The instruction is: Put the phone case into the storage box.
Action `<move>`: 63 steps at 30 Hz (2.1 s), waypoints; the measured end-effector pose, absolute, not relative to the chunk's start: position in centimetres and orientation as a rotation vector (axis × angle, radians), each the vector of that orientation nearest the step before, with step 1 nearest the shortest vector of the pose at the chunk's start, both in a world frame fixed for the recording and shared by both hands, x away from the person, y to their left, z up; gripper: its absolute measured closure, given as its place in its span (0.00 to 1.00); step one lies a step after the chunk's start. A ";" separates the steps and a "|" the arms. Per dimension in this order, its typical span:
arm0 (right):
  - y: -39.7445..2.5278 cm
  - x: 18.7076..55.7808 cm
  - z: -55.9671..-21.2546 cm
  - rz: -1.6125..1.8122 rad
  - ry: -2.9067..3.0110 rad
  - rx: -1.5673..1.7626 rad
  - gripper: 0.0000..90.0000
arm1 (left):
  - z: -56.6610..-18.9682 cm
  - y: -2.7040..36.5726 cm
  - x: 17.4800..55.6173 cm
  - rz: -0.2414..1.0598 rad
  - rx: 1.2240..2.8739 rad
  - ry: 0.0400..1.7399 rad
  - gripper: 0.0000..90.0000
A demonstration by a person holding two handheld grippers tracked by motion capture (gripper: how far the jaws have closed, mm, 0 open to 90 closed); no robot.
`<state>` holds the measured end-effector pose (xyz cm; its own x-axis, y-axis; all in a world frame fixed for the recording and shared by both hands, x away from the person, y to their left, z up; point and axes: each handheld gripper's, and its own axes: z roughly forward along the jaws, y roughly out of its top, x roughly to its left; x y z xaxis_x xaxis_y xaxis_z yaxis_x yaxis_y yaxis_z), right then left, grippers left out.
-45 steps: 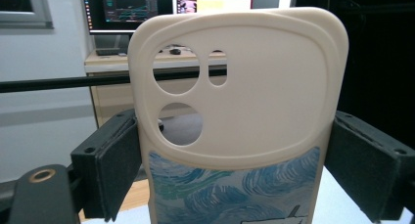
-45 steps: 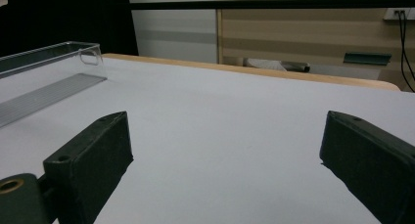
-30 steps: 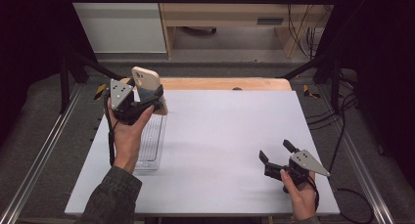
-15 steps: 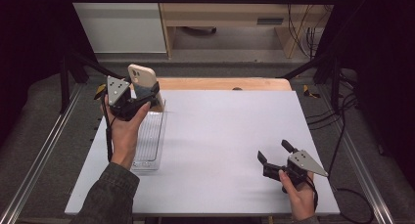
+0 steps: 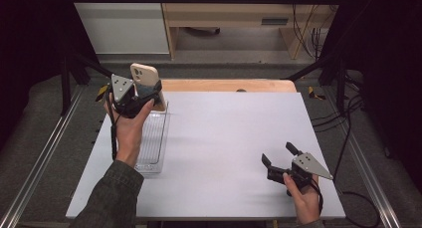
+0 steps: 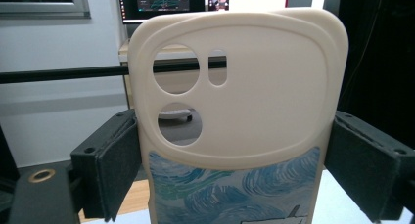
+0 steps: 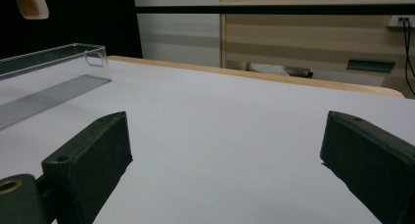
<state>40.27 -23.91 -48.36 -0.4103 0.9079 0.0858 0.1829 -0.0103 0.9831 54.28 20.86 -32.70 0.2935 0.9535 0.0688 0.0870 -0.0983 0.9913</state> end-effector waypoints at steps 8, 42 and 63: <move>-23.8 40.3 -48.4 1.468 1.648 1.139 0.05 | -34.4 21.4 56.3 1.040 1.464 1.071 0.13; -23.9 40.1 -48.5 1.481 1.643 1.132 0.05 | -37.4 22.4 58.8 1.041 1.459 1.147 0.13; -23.7 40.0 -48.6 1.488 1.652 1.127 0.05 | -38.4 22.2 59.0 1.033 1.480 1.165 0.13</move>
<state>40.04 -23.67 -48.56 -0.4297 0.8990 0.0845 0.1777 -0.0075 0.9841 59.03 22.19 -38.40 0.1878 0.9805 0.0577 0.1745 -0.0911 0.9804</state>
